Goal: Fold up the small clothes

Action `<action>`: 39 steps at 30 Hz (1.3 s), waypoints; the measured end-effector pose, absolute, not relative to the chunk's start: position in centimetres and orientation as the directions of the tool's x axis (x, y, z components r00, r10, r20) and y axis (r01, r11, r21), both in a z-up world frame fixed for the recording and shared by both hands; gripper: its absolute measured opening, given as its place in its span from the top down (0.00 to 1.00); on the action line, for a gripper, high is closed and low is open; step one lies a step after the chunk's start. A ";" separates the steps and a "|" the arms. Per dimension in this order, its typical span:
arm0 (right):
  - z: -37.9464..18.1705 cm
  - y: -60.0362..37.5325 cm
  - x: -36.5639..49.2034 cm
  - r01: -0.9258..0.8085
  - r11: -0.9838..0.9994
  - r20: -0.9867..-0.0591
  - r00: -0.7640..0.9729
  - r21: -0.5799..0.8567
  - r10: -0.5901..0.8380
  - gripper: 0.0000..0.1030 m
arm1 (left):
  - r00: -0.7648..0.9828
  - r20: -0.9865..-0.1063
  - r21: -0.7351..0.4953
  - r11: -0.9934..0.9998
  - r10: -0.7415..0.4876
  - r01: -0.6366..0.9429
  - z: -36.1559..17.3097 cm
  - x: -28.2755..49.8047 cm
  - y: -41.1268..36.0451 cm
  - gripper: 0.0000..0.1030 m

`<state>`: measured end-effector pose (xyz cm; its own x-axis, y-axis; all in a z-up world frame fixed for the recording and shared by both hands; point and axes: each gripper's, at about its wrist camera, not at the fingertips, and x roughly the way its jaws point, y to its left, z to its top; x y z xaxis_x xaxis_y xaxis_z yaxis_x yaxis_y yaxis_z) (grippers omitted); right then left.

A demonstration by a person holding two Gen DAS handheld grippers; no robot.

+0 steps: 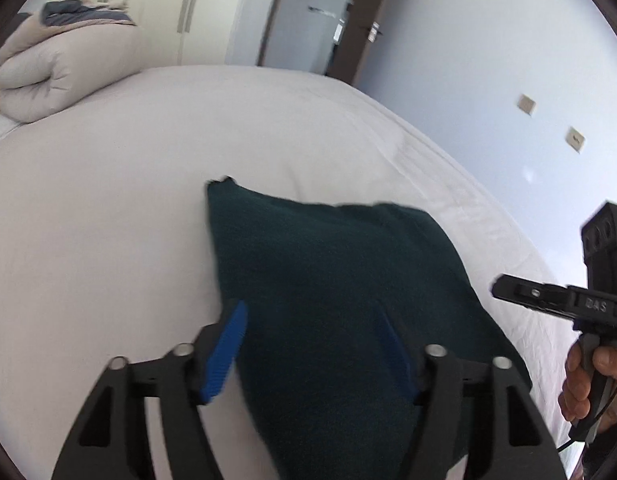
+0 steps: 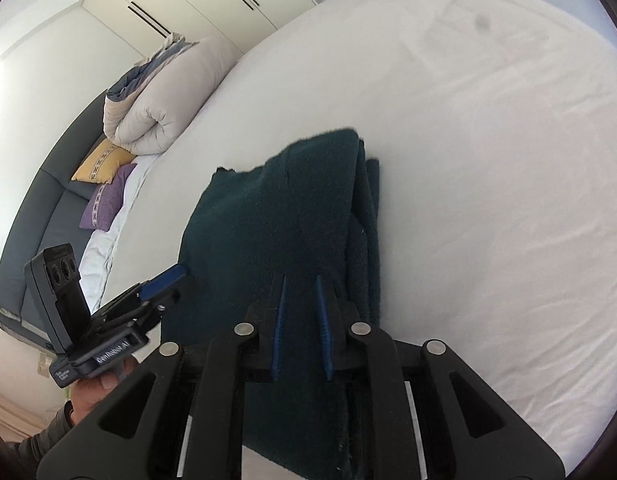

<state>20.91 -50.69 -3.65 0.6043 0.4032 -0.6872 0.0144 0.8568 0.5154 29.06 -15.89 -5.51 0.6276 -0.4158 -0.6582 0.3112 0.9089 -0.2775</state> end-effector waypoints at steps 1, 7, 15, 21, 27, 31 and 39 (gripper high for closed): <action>-2.9 -51.0 20.5 0.014 0.871 -0.684 0.625 0.491 0.375 0.51 | 0.635 -0.649 -0.299 0.908 -0.419 0.293 -5.6 29.2 -15.0 0.12; -2.2 -52.7 20.5 0.058 0.858 -0.694 0.616 0.511 0.372 0.21 | 0.440 -0.722 -0.495 0.843 -0.534 0.209 -9.6 31.9 -13.8 0.12; -7.0 -50.9 23.2 0.087 0.838 -0.752 0.498 0.538 0.431 0.66 | 0.296 -0.733 -0.593 0.789 -0.612 0.163 -12.1 33.6 -16.0 0.38; -5.7 -48.1 23.3 0.095 0.905 -0.807 0.497 0.415 0.318 0.78 | 0.300 -0.742 -0.569 0.800 -0.599 0.190 -10.4 32.4 -15.4 0.60; 0.1 -43.0 17.6 0.005 0.958 -0.789 0.568 0.286 0.232 0.81 | 0.373 -0.751 -0.466 0.837 -0.545 0.286 -5.2 26.0 -12.9 0.61; 2.8 -38.5 11.7 -0.075 0.960 -0.757 0.599 0.272 0.261 0.81 | 0.416 -0.746 -0.415 0.852 -0.519 0.318 -2.4 20.1 -8.8 0.61; 1.2 -30.6 0.4 -0.141 0.911 -0.712 0.582 0.388 0.393 0.81 | 0.444 -0.765 -0.374 0.883 -0.467 0.284 -3.1 10.7 -1.3 0.61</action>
